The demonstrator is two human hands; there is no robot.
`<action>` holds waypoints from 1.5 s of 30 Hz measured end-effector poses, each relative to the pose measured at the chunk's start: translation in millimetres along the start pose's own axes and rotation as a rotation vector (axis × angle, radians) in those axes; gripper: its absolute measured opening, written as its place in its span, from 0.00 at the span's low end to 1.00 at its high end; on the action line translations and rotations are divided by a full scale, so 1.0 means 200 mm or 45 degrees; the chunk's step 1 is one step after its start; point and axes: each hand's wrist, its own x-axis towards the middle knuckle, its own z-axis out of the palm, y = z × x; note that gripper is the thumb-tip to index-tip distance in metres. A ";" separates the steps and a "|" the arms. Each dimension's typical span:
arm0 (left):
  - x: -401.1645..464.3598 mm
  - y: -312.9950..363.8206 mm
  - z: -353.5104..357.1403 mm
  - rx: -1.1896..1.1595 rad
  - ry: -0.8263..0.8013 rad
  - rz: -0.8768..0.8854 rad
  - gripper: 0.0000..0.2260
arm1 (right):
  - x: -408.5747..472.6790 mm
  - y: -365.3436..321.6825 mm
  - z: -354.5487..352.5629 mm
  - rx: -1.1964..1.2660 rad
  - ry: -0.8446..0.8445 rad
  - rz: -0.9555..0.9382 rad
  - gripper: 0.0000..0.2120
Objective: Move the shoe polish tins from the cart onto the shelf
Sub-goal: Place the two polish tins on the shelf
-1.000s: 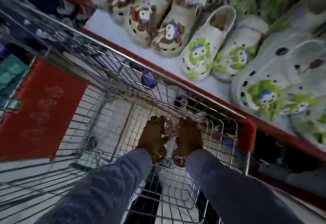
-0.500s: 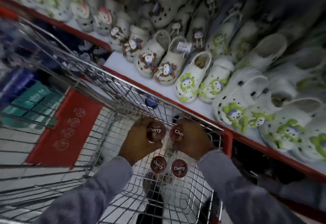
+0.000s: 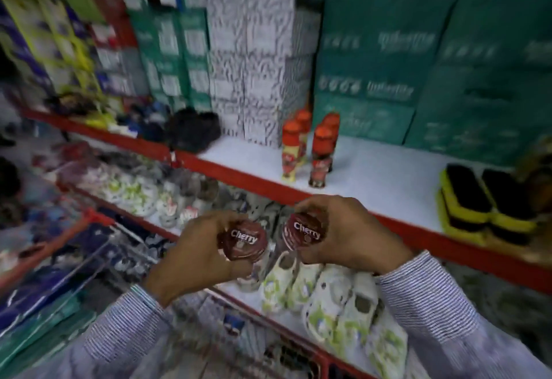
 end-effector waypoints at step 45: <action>1.48 0.65 0.74 0.352 -0.358 0.001 0.27 | 0.53 0.92 -0.51 -0.160 0.200 0.675 0.31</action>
